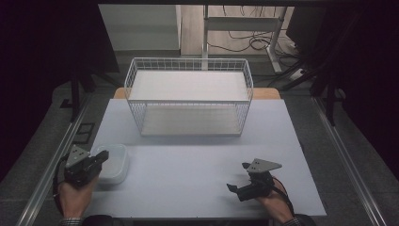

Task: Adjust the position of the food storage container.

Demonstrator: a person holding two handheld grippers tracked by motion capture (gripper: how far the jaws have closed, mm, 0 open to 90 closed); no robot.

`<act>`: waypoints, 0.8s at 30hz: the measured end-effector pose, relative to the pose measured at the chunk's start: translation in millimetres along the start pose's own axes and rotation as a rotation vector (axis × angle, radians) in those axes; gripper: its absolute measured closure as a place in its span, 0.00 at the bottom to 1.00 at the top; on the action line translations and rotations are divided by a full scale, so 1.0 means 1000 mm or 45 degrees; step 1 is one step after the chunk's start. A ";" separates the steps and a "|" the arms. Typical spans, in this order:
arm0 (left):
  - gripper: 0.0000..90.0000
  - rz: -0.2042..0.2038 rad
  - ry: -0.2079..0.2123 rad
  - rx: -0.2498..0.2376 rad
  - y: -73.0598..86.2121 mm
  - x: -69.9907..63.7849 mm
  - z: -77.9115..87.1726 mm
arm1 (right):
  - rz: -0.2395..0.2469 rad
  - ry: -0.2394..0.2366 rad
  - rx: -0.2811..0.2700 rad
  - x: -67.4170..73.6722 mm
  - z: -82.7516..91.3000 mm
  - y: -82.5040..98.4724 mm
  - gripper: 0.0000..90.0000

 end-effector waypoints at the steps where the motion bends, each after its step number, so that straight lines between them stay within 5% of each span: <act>1: 0.95 0.044 -0.007 0.002 0.001 0.007 0.001 | 0.001 -0.002 0.001 0.000 0.000 0.000 0.01; 8: 0.96 0.114 -0.025 0.001 0.007 0.027 0.005 | 0.008 -0.004 0.003 0.001 -0.001 0.000 0.01; 19: 1.00 0.173 -0.174 0.051 0.031 0.063 0.004 | 0.018 -0.008 0.009 0.002 -0.001 0.000 0.01; 24: 1.00 0.177 -0.136 0.093 0.038 0.061 -0.001 | 0.022 -0.004 0.013 0.002 -0.001 0.001 0.01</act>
Point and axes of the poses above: each handheld gripper's, and its own axes: z roughly backward along the jaws, y roughly out of its underside, x roughly to its left, the point moved 8 cm from there along -z, roughly forward along the jaws, and after that the axes turned 1 degree about -x, right-handed, at the moved point
